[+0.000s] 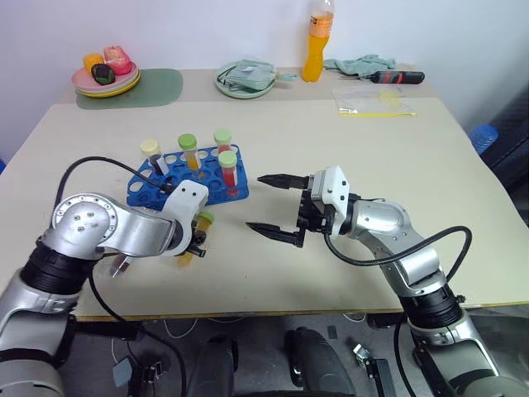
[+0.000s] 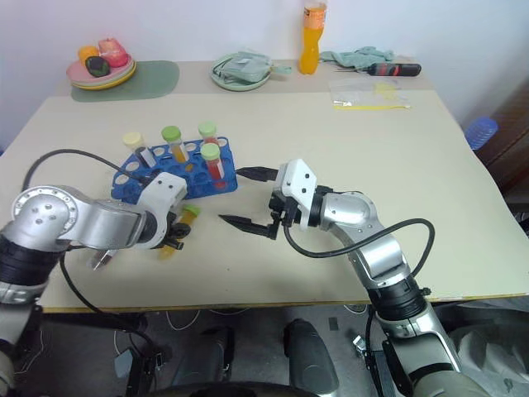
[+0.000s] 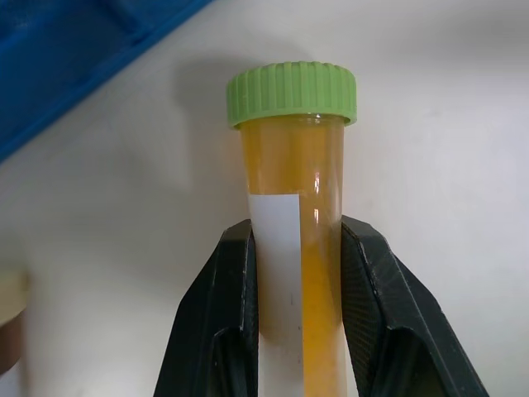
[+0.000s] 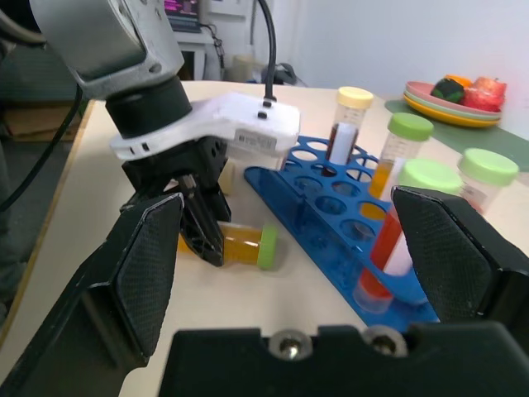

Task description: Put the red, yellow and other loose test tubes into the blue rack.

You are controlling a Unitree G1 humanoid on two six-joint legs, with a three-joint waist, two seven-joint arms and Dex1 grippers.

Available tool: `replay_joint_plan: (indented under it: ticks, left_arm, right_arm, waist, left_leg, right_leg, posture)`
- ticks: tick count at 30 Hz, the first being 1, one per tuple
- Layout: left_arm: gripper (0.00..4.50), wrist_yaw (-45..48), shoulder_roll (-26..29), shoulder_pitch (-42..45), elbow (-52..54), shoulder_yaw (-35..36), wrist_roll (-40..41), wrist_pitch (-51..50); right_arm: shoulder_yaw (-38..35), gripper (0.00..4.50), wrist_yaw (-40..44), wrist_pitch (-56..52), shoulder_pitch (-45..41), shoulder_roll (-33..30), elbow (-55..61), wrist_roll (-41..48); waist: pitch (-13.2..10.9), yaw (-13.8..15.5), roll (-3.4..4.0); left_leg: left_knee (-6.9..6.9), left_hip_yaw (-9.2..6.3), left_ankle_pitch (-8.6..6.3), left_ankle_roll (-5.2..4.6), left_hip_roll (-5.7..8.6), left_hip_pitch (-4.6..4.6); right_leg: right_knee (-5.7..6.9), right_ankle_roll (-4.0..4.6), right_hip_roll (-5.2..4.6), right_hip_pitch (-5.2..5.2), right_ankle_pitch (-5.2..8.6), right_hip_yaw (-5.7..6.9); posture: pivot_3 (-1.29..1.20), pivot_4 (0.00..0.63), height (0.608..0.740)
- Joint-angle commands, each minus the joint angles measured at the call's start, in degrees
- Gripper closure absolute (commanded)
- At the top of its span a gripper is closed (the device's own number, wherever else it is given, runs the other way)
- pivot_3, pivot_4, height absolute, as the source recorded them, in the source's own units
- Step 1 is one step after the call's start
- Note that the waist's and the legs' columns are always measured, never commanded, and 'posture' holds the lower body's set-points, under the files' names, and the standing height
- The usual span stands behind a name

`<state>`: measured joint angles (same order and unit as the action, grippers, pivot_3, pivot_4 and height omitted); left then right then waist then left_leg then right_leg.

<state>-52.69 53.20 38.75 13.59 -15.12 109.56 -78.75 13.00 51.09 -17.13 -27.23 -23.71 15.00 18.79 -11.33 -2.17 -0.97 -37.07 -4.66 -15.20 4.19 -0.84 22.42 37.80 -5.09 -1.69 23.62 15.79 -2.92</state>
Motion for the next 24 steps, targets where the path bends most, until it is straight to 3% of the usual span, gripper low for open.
replay_joint_plan:
  ticks: [1, 4, 7, 9, 11, 14, 18, 24]
  left_arm:
    - [3.76, 2.88, 5.43, -0.93, 3.7, 2.4, 1.56, 3.9]
    - [3.76, 11.96, 8.07, -4.65, 10.76, 9.57, -8.49, 6.96]
    - [3.76, 26.21, 9.21, -12.44, 22.63, 17.96, -30.37, 20.04]
    - [3.76, 33.8, 8.43, -17.03, 25.44, 20.46, -39.19, 26.32]
    - [3.76, 36.78, 3.5, -20.71, 25.53, 21.84, -46.86, 33.74]
    - [3.76, 32.55, -6.65, -23.03, 22.4, 17.45, -64.64, 43.85]
    - [3.76, 33.47, -15.01, -23.3, 16.46, 7.93, -85.99, 55.44]
    - [3.76, 37.16, -26.65, -23.12, 5.52, 4.77, -99.27, 68.71]
  right_arm:
    - [-0.18, 0.0, 0.08, 0.7, -0.64, 0.29, 2.0, 0.31]
    - [-0.25, 0.0, 0.15, 0.68, -0.52, 0.22, 2.01, 0.34]
    - [-0.58, 0.0, -0.17, 0.16, -0.24, 0.16, 2.01, 0.6]
    - [-0.85, 0.0, -0.44, -0.25, -0.07, 0.19, 1.88, 0.79]
    - [-1.18, 0.0, -1.46, -0.94, 0.33, 0.58, 1.04, 0.75]
    - [-1.57, 0.0, -3.88, -1.95, 1.77, 1.27, -0.64, 0.1]
    - [-2.08, 0.0, -6.35, -3.88, 3.19, 2.04, -0.64, 0.57]
    - [-2.52, 0.0, -8.79, -5.04, 4.8, 2.55, 0.54, 0.67]
  waist:
    - [0.0, 0.06, 0.0]
    - [-0.01, -0.18, 0.01]
    - [-0.01, 0.0, 0.01]
    - [-0.01, 0.09, 0.03]
    - [0.03, 0.16, 0.11]
    - [0.04, 0.89, 0.06]
    - [0.04, 1.54, 0.02]
    - [0.05, 1.46, 0.02]
  left_leg:
    - [0.0, 0.03, 0.0, 0.0, 0.0, 0.0]
    - [0.05, 0.08, 0.01, 0.0, 0.01, -0.02]
    - [0.08, 0.12, 0.03, 0.05, 0.0, -0.01]
    - [0.11, 0.15, 0.05, 0.08, 0.0, 0.0]
    - [0.14, 0.19, 0.05, 0.08, -0.01, -0.02]
    - [0.11, 0.18, 0.04, 0.05, -0.02, -0.04]
    - [0.08, 0.19, 0.02, 0.02, -0.01, 0.01]
    - [0.07, 0.18, -0.01, -0.04, -0.01, 0.03]
  right_leg:
    - [-0.01, 0.0, 0.0, -0.01, 0.0, 0.0]
    - [-0.01, 0.01, 0.03, 0.02, 0.0, 0.0]
    - [-0.05, 0.02, 0.05, 0.02, 0.01, -0.01]
    - [-0.12, 0.02, 0.05, 0.02, 0.01, -0.03]
    - [-0.16, 0.03, 0.05, 0.0, 0.01, -0.04]
    - [-0.27, 0.02, 0.06, -0.09, 0.01, -0.04]
    - [-0.39, 0.0, 0.06, -0.12, -0.02, -0.06]
    - [-0.43, -0.05, 0.05, -0.13, -0.05, -0.05]
  posture:
    - [0.0, 0.15, 0.74]
    - [0.0, 0.15, 0.74]
    - [0.0, 0.15, 0.74]
    - [0.0, 0.15, 0.74]
    - [0.0, 0.15, 0.74]
    - [0.0, 0.15, 0.74]
    - [0.0, 0.15, 0.74]
    - [0.0, 0.15, 0.74]
